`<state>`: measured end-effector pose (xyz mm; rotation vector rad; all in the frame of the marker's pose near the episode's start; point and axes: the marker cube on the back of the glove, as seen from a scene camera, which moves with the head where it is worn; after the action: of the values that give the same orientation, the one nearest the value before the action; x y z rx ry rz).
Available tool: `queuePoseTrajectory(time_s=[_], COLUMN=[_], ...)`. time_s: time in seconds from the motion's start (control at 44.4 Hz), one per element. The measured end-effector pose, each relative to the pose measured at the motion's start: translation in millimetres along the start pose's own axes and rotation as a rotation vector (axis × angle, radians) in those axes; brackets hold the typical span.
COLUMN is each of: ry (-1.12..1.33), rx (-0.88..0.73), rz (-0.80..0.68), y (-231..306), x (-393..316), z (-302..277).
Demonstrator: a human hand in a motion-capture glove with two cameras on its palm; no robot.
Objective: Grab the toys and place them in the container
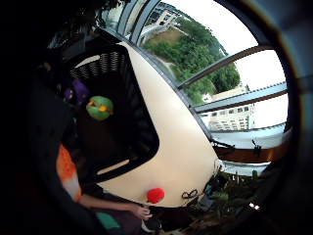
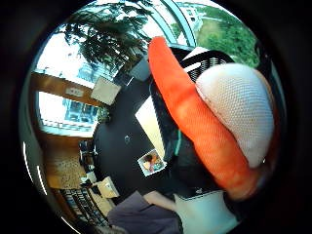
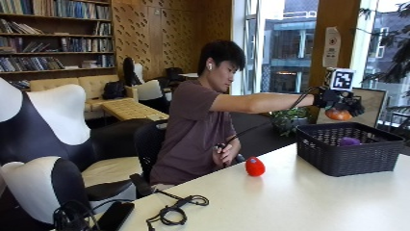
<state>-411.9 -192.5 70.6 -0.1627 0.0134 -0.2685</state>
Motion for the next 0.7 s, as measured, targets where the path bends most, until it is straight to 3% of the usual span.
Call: queuePoseTrajectory(time_s=[0.045, 0.135, 0.203, 0.293, 0.315, 0.54, 0.608, 0.698], ry=[-0.046, -0.037, -0.065, 0.070, 0.078, -0.049, -0.032, -0.002], rx=[-0.080, -0.116, -0.079, -0.063, -0.058, -0.038, -0.047, -0.076], rz=[-0.131, -0.049, -0.079, 0.296, 0.316, -0.154, -0.161, -0.048], y=[5, 4, 8, 5, 7, 77, 98, 128], x=[-13, -18, -20, 8, 14, 67, 94, 132], z=[4, 4, -4, -13, -16, -56, -61, -62])
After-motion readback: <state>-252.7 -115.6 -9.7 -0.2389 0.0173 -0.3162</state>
